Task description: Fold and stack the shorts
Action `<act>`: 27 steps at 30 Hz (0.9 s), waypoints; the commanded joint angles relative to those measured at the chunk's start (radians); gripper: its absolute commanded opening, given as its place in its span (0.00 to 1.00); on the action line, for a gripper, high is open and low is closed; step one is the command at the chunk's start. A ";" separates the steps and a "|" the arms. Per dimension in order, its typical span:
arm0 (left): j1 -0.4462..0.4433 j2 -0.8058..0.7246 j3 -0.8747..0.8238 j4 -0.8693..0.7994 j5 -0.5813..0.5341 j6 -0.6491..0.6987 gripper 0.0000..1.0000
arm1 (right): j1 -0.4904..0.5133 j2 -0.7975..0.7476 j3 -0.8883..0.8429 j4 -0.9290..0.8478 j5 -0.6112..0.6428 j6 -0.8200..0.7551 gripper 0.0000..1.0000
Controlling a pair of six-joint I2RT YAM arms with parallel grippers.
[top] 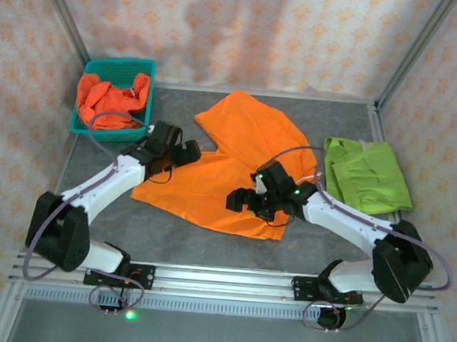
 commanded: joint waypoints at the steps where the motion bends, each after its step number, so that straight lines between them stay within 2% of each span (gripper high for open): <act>1: 0.030 0.085 0.049 0.085 0.063 -0.031 1.00 | 0.009 0.043 -0.052 0.054 0.067 0.043 0.93; 6: 0.072 0.207 0.074 0.156 0.107 -0.044 1.00 | 0.008 0.076 -0.089 -0.005 0.151 0.017 0.93; 15: 0.078 0.361 0.145 0.170 0.119 -0.026 1.00 | 0.009 0.085 -0.136 -0.033 0.171 0.019 0.91; 27: 0.110 0.481 0.186 0.196 0.097 -0.034 1.00 | 0.009 0.048 -0.162 -0.090 0.189 0.004 0.91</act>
